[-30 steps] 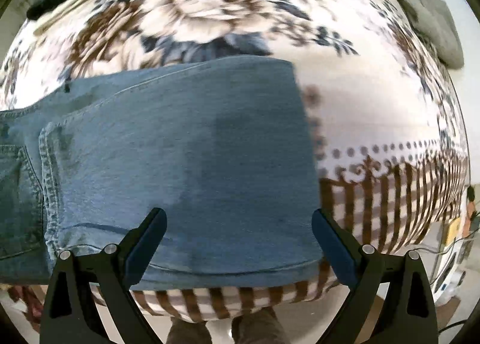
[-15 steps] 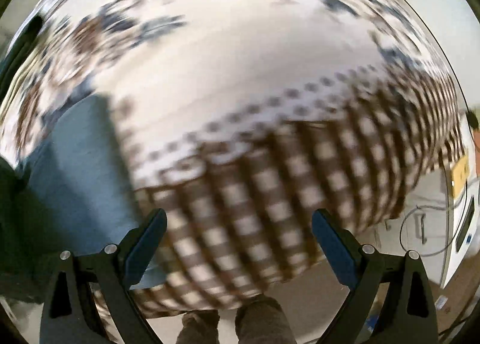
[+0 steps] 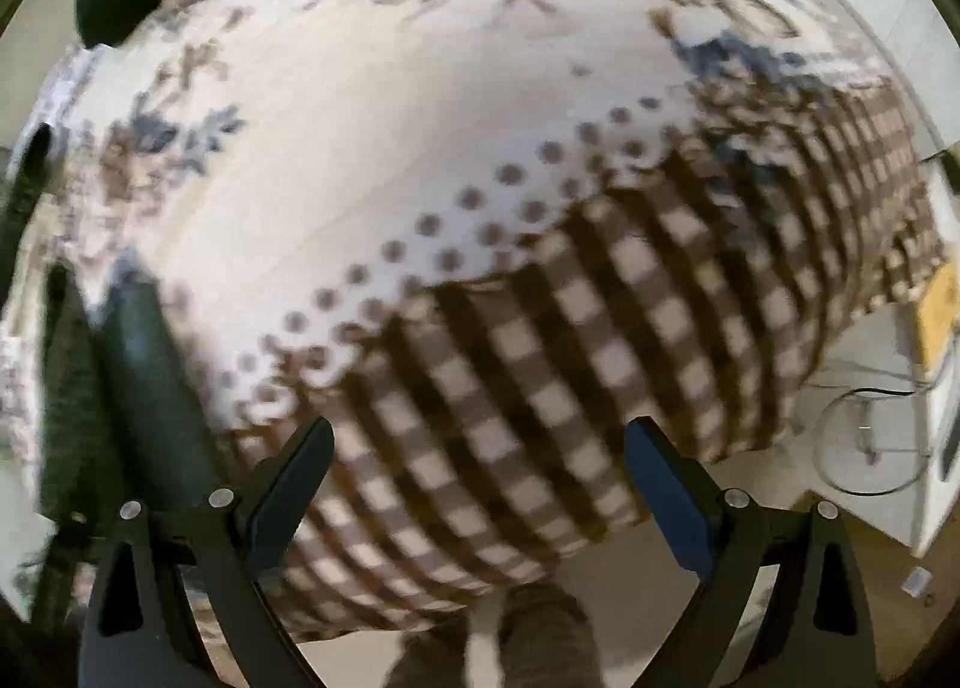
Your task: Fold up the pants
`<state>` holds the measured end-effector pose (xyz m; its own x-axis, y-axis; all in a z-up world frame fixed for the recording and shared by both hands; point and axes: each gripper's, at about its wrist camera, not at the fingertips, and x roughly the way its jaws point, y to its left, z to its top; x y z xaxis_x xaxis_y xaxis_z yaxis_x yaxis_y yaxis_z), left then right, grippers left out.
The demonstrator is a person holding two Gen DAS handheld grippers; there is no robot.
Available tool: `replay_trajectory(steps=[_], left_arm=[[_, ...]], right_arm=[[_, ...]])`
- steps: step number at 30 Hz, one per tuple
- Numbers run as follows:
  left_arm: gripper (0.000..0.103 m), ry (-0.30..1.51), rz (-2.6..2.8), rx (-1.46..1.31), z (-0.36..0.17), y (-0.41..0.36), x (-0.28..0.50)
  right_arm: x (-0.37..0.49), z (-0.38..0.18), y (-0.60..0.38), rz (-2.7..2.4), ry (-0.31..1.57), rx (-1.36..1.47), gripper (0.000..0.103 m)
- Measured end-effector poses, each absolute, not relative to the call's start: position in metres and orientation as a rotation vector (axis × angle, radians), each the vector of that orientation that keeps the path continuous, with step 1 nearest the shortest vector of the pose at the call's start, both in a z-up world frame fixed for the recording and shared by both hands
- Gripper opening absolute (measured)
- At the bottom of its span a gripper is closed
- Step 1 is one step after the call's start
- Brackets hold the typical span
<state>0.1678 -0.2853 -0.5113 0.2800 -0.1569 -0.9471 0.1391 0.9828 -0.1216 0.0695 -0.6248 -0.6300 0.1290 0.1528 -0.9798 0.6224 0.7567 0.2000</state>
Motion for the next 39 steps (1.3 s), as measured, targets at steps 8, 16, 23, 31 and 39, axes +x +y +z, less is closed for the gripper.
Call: replay_trajectory(steps=[8,16,23,31,39], left_arm=[[0.078,1.236,-0.134,-0.019,-0.465,-0.259,0.174],[0.078,1.269,0.181,0.002,-0.484,-0.148,0.199],[0.078,1.305,0.278,-0.005,-0.505,-0.096,0.209],[0.078,1.293,0.269,-0.085,-0.502,-0.077,0.222],[0.078,1.339,0.089,-0.236,-0.52,-0.103,0.27]], right_arm=[[0.128,-0.596,-0.603,-0.065,1.356,0.756,0.099],[0.185,-0.628,-0.513,0.151,1.429,0.771,0.099],[0.197,-0.642,-0.467,0.106,1.407,0.541,0.037],[0.151,-0.588,-0.497,-0.011,1.306,0.557,0.008],[0.134,-0.632,-0.584,-0.149,1.543,0.688,0.022]])
